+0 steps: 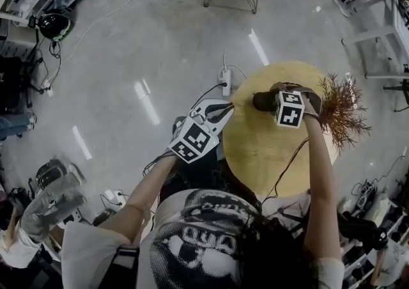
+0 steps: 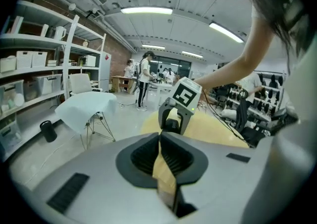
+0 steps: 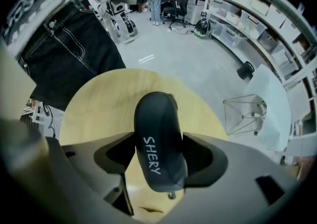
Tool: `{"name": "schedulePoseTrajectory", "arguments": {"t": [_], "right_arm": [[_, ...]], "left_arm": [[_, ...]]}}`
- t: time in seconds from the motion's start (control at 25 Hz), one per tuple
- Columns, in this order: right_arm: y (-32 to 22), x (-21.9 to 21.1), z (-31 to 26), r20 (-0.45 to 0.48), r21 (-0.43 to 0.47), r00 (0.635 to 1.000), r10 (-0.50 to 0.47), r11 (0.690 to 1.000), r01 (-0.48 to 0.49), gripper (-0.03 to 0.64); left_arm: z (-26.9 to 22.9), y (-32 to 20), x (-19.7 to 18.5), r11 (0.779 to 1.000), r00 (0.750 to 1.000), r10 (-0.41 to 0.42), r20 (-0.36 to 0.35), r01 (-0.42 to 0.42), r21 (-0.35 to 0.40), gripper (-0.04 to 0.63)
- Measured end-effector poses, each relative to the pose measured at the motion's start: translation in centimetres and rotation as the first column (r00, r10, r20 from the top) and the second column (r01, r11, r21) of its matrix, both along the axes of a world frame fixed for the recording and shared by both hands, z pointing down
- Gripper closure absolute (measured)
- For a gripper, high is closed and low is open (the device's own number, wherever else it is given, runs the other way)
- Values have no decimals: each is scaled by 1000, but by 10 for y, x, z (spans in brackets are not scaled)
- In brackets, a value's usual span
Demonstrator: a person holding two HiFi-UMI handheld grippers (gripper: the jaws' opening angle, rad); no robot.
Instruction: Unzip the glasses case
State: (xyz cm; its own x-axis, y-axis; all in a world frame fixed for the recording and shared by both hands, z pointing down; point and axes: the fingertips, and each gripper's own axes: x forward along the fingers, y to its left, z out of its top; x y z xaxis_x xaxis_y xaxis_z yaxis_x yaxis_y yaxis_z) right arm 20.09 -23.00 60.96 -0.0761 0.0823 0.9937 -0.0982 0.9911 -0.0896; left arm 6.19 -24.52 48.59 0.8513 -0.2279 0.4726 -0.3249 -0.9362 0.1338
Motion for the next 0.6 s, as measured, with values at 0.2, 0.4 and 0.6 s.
{"name": "schedulePoseTrajectory", "arguments": {"t": [0.2, 0.4, 0.6], "right_arm": [[35, -28, 4, 5, -10, 996, -92, 996, 92, 316], [56, -47, 6, 15, -26, 991, -132, 991, 133, 318], [61, -57, 5, 9, -24, 988, -156, 988, 156, 321]], "left_arm": [[49, 23, 0, 957, 957, 229, 180, -255, 138, 575], [93, 40, 4, 895, 884, 387, 263, -428, 122, 569], [116, 54, 16, 818, 803, 515, 301, -565, 108, 511]]}}
